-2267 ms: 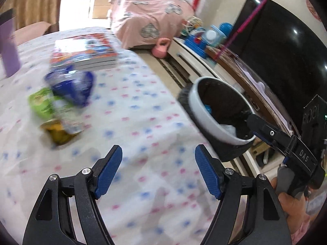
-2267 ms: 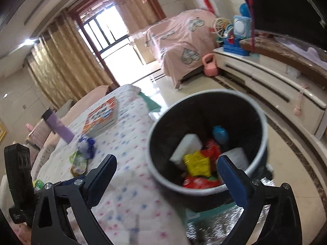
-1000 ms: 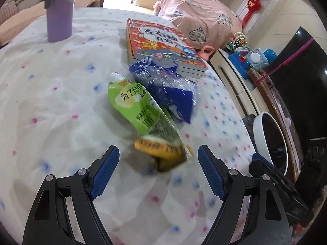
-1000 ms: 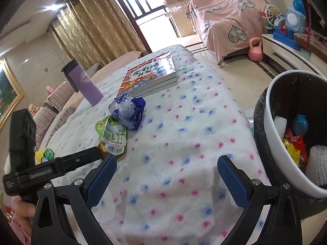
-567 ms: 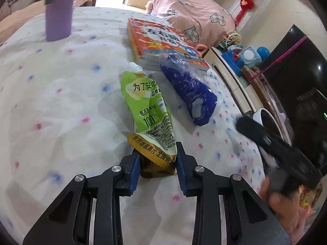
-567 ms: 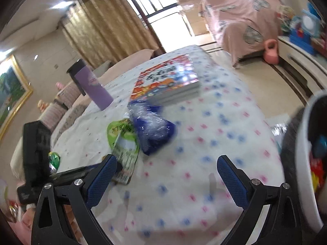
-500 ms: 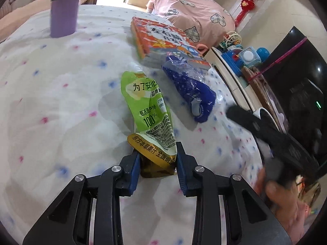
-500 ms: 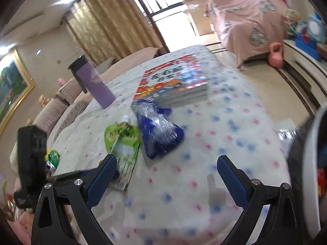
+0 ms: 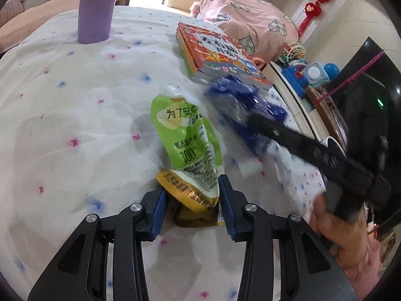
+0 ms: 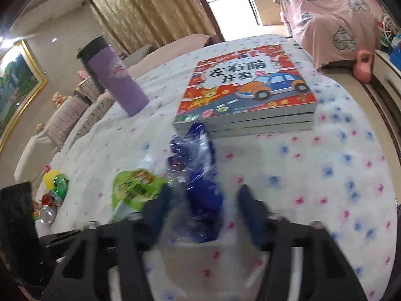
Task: Collect trash
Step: 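Grasp the green juice pouch with the left gripper while the right grasps the blue plastic bag, then carry both items over the bin and open both grippers to drop them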
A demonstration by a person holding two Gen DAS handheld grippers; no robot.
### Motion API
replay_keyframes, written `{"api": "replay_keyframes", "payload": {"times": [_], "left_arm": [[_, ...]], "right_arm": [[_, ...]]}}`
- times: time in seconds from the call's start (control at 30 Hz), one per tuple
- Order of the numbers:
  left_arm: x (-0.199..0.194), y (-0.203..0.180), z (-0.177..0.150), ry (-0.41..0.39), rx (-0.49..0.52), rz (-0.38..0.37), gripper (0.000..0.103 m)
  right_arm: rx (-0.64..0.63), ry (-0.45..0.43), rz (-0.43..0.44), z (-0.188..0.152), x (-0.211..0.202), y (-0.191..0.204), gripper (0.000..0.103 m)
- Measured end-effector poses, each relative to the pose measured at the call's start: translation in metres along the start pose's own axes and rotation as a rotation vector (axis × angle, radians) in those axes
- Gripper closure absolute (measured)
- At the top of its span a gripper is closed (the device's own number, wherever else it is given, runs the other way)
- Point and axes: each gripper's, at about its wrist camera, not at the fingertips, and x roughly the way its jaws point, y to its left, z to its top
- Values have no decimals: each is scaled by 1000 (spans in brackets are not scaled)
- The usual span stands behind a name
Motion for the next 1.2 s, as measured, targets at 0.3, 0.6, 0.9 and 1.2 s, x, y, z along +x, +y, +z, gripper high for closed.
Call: {"api": "replay_keyframes", "payload": {"times": [0.3, 0.6, 0.9, 1.2], "left_arm": [[-13, -40, -12, -35, 106, -58, 74], [-24, -105, -35, -32, 234, -134, 74], [-30, -149, -50, -21, 322, -169, 74], [-29, -179, -56, -16, 382, -187, 74]], "right_arm": [[79, -90, -56, -39, -66, -16, 71], [194, -203, -96, -92, -146, -36, 71], [266, -270, -144, -120, -198, -58, 71], [335, -318, -191, -141, -228, -81, 71]]}}
